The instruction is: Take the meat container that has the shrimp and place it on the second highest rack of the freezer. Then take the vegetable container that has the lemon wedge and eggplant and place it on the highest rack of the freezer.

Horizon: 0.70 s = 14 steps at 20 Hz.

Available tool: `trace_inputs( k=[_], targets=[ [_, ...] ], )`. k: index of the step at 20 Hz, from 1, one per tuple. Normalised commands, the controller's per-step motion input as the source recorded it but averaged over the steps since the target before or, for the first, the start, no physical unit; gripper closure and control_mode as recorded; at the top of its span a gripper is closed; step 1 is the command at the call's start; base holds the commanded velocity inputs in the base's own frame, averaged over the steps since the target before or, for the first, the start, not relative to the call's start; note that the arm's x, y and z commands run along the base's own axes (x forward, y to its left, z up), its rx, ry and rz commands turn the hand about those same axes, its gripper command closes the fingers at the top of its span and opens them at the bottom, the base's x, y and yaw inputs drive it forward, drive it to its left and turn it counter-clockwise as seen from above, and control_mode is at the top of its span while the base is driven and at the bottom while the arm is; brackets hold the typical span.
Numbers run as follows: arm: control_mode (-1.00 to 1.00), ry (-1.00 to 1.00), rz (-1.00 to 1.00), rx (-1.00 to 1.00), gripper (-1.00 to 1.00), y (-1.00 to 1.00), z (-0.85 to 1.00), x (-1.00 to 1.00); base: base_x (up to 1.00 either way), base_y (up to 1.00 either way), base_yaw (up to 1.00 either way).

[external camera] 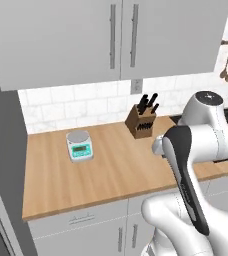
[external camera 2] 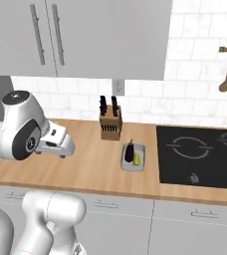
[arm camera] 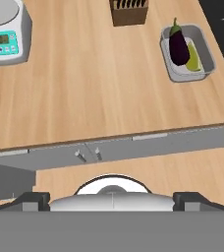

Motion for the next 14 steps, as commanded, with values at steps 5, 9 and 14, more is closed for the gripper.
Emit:
trace_inputs(
  k=[5,9,14],
  targets=[
    [1.0,0.0,0.0,0.0,-1.0,0.0,0.0,0.0,0.3,-0.01,0.27],
    [1.0,0.0,0.0,0.0,-1.0,0.0,0.0,0.0,0.43,-0.02,0.23],
    [1.0,0.0,0.0,0.0,-1.0,0.0,0.0,0.0,0.33,-0.22,0.04]
  ],
)
